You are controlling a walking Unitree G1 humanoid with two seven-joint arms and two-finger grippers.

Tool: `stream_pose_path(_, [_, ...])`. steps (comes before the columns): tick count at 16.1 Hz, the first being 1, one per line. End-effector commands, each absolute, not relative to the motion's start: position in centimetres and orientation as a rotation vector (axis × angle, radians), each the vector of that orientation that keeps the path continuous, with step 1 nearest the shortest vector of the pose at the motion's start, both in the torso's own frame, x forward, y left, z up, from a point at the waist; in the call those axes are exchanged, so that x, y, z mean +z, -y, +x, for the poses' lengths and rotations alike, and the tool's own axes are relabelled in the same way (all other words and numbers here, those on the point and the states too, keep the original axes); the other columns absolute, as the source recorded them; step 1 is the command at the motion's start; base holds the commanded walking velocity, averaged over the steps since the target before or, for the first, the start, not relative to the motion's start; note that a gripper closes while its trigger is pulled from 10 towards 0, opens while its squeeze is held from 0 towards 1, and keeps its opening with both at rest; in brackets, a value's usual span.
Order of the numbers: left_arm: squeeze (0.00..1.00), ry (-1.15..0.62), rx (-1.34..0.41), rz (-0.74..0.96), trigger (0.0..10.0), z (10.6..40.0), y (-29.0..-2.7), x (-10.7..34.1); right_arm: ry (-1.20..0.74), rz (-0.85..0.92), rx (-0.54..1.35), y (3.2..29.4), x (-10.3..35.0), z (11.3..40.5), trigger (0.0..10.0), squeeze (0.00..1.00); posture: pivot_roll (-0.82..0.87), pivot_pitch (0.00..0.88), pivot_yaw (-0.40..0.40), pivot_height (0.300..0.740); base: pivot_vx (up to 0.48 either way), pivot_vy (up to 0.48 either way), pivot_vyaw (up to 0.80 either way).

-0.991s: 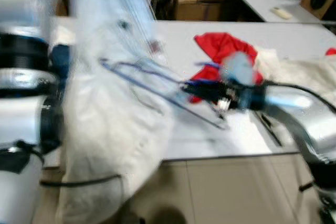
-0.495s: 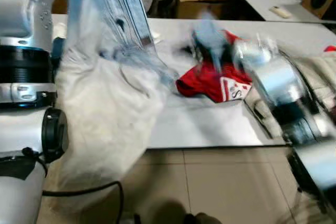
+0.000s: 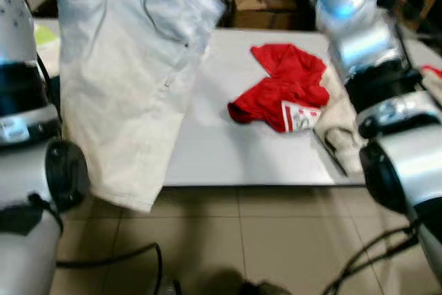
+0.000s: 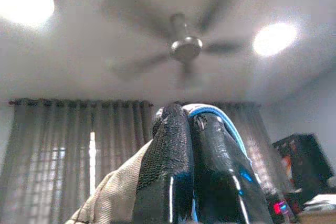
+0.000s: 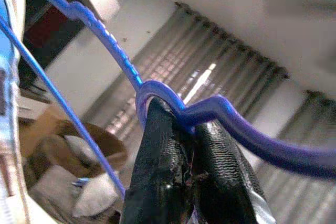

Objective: Hang hanger

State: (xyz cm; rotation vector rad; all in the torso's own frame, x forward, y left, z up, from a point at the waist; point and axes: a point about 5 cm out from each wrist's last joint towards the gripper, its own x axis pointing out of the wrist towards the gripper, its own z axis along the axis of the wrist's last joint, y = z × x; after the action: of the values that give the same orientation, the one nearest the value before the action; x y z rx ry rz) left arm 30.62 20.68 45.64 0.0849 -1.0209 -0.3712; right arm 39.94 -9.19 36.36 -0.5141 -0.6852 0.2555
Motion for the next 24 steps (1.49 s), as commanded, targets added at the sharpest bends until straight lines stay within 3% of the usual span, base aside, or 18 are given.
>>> stream_pose_path(1, [0.00, 1.001, -0.415, 0.054, 10.0, 30.6, -20.0, 44.5, 0.637, -0.507, 0.211, 10.2, 34.6, 40.5, 10.0, 0.00, 0.00, 0.000, -0.050, 0.740, 0.000, 0.000, 0.00])
stream_pose_path(3, [0.00, 0.815, -0.417, 0.131, 10.0, 32.4, -19.2, 40.6, 0.548, -0.458, 0.413, 9.2, 31.3, 40.3, 10.0, 0.00, -0.01, 0.000, -0.046, 0.740, 0.000, 0.000, 0.00])
stream_pose_path(4, [0.00, 0.687, -0.378, 0.140, 10.0, 33.8, -19.0, 37.8, 0.471, -0.445, 0.737, 8.1, 27.7, 38.6, 10.0, 0.00, -0.01, 0.000, -0.044, 0.740, 0.000, 0.000, 0.00])
stream_pose_path(5, [0.00, 0.667, -0.364, 0.125, 10.0, 34.2, -18.9, 37.5, 0.442, -0.464, 0.854, 8.1, 26.3, 37.5, 10.0, 0.00, -0.01, 0.000, -0.038, 0.740, 0.000, 0.000, 0.00])
stream_pose_path(13, [0.00, 0.497, -0.312, 0.296, 10.0, 36.9, -19.0, 35.4, 0.195, -0.613, 1.297, 12.0, 22.6, 30.3, 10.0, 0.00, -0.03, 0.000, 0.014, 0.740, 0.000, 0.000, 0.00])
stream_pose_path(16, [0.00, 0.531, -0.443, 0.238, 10.0, 35.9, -18.2, 37.0, 0.145, -0.636, 1.311, 12.2, 22.5, 29.7, 10.0, 0.00, -0.02, 0.000, 0.014, 0.740, 0.000, 0.000, 0.00])
stream_pose_path(17, [0.00, 0.497, -0.585, 0.324, 10.0, 34.4, -16.6, 37.5, 0.127, -0.635, 1.284, 10.8, 22.0, 30.5, 10.0, 0.00, -0.01, 0.000, 0.011, 0.740, 0.000, 0.000, 0.00])
stream_pose_path(19, [0.00, 0.452, -0.731, 0.282, 10.0, 32.4, -15.1, 38.9, 0.088, -0.641, 1.276, 8.7, 20.9, 31.5, 10.0, 0.00, 0.01, 0.000, -0.002, 0.740, 0.000, 0.000, 0.00])
stream_pose_path(22, [0.00, 0.421, -0.835, 0.245, 10.0, 30.0, -14.3, 41.1, 0.056, -0.632, 1.163, 5.8, 20.5, 34.1, 10.0, 0.00, 0.04, 0.000, -0.026, 0.740, 0.000, 0.000, 0.00])
stream_pose_path(24, [0.00, 0.415, -0.846, 0.224, 10.0, 28.9, -14.6, 42.2, 0.035, -0.750, 1.093, 5.3, 20.4, 35.7, 10.0, 0.00, 0.08, 0.000, -0.052, 0.740, 0.000, 0.000, 0.00])
